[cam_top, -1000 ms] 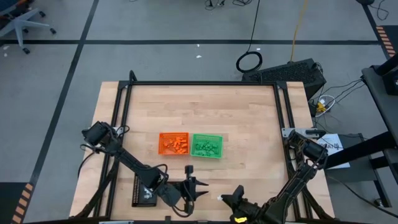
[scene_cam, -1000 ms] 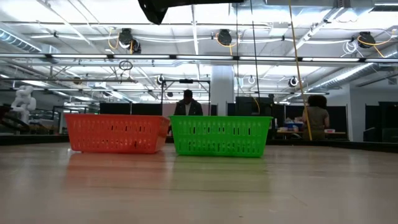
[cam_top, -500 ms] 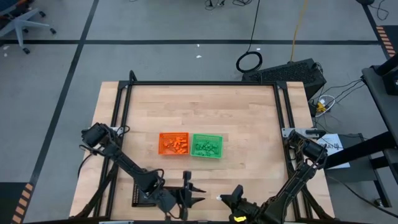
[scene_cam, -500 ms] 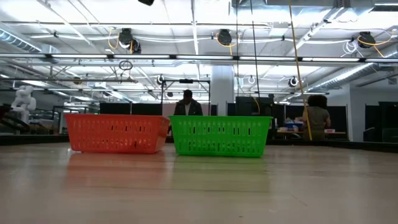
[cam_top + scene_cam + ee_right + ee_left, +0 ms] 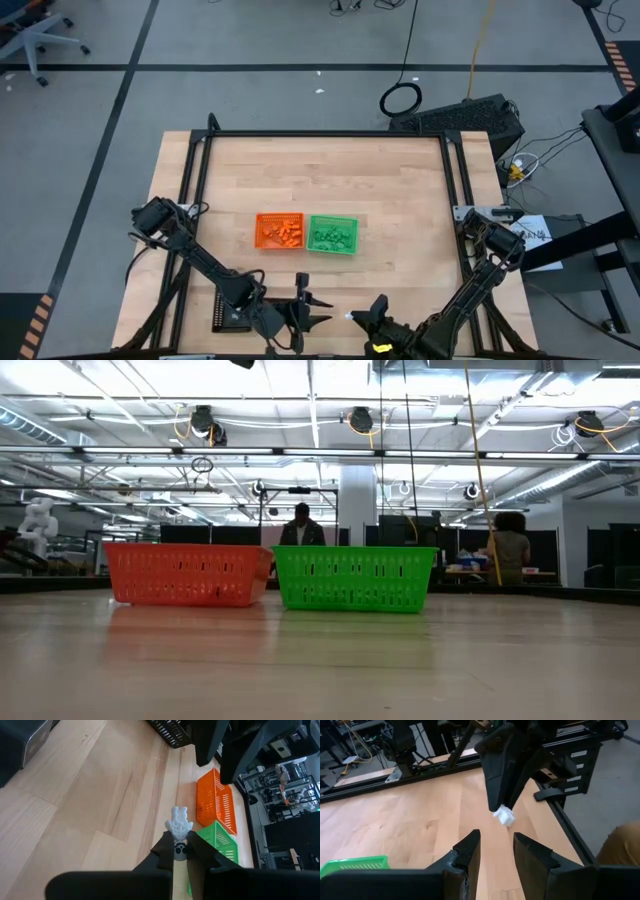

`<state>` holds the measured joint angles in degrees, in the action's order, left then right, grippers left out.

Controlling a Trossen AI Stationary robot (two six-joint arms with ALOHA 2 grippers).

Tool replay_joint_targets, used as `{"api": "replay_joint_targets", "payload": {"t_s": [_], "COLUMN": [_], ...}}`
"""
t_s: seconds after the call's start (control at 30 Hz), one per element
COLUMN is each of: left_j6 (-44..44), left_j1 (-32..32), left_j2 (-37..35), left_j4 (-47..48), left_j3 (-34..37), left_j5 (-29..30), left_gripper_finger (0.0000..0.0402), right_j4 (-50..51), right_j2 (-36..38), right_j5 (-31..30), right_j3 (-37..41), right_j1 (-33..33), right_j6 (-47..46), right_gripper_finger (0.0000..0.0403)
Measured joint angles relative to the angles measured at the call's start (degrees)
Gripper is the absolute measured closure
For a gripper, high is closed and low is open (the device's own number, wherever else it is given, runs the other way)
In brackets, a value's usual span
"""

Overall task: Sort Halloween decoration
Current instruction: Put the white skeleton toy into the black bin

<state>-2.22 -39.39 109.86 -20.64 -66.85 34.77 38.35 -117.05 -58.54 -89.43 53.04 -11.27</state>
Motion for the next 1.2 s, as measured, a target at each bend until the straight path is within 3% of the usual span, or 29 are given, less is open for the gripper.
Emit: {"api": "replay_joint_targets", "payload": {"t_s": [0.17,0.5,0.8,1.0,1.2], "left_j6": [0.34,6.57,12.13,11.74,11.61], "left_j1": [-0.03,-0.51,-0.86,-0.87,-0.92], "left_j2": [0.0,0.0,4.17,4.19,4.2], "left_j4": [0.11,0.09,-7.62,-5.97,-5.81], "left_j3": [0.0,0.0,0.0,0.0,0.0], "left_j5": [2.54,4.49,5.69,11.82,11.73], "left_gripper_finger": [0.0268,0.0166,0.0162,0.0162,0.0199], "right_j4": [0.0,-2.44,-5.6,-6.11,-7.33], "right_j2": [0.0,0.02,0.02,0.02,0.02], "right_j5": [0.04,0.09,0.11,0.13,0.13], "right_j3": [0.0,0.02,0.02,0.02,0.02], "right_j1": [-0.22,-1.79,-4.3,-5.29,-5.68], "right_j6": [0.02,-1.0,-5.16,-5.14,-4.57], "right_gripper_finger": [0.0397,0.0397,0.0397,0.0396,0.0396]}}
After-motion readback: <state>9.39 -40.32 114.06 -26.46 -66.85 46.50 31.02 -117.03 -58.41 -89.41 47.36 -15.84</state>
